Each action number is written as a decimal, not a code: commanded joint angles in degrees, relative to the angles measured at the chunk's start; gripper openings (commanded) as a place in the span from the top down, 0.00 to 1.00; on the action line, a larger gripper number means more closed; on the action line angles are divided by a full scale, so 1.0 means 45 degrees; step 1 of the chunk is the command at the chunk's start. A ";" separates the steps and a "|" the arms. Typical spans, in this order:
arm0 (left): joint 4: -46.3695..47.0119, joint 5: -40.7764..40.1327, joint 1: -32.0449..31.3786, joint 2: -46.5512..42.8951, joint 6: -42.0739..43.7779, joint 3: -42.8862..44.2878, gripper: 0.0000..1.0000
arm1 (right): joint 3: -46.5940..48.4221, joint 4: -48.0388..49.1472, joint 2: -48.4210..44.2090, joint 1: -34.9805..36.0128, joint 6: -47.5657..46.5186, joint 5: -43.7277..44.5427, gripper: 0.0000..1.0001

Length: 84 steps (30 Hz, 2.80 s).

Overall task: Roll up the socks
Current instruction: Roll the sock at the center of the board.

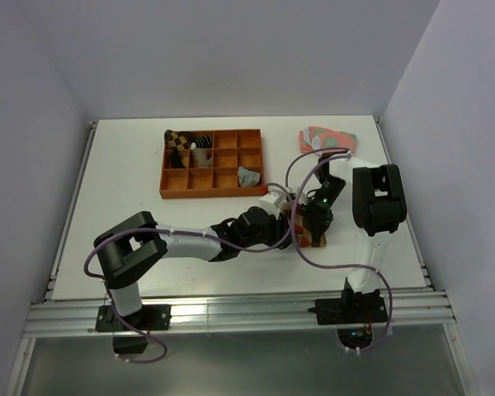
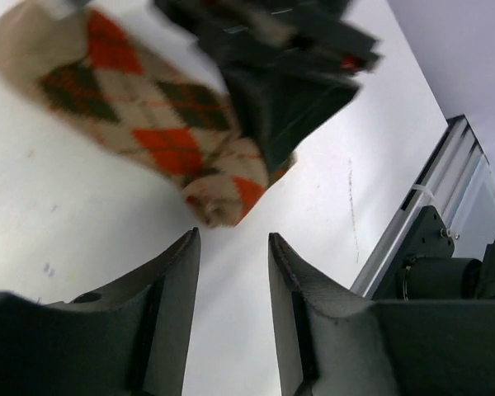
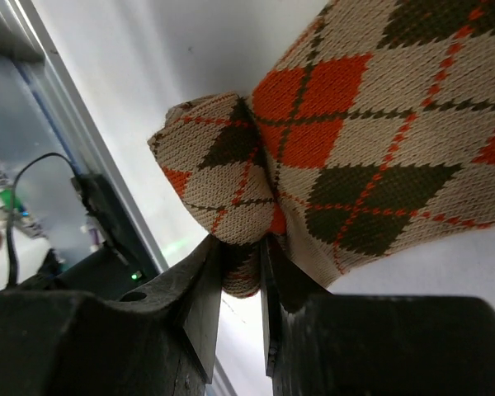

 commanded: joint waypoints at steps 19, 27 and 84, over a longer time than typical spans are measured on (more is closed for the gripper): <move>0.0859 0.1377 0.0016 0.3486 0.3324 0.3467 0.46 | 0.1279 -0.0870 0.1230 0.0176 0.0647 -0.0658 0.79; 0.1464 0.1455 0.0192 0.3681 0.2465 0.2472 0.54 | 0.1104 -0.0267 0.1172 0.0195 0.1096 -0.0716 0.79; -0.4003 0.9052 0.2634 0.5948 -0.3240 0.4657 1.00 | -0.7996 0.7330 -1.0332 0.1405 0.0100 -0.0288 0.34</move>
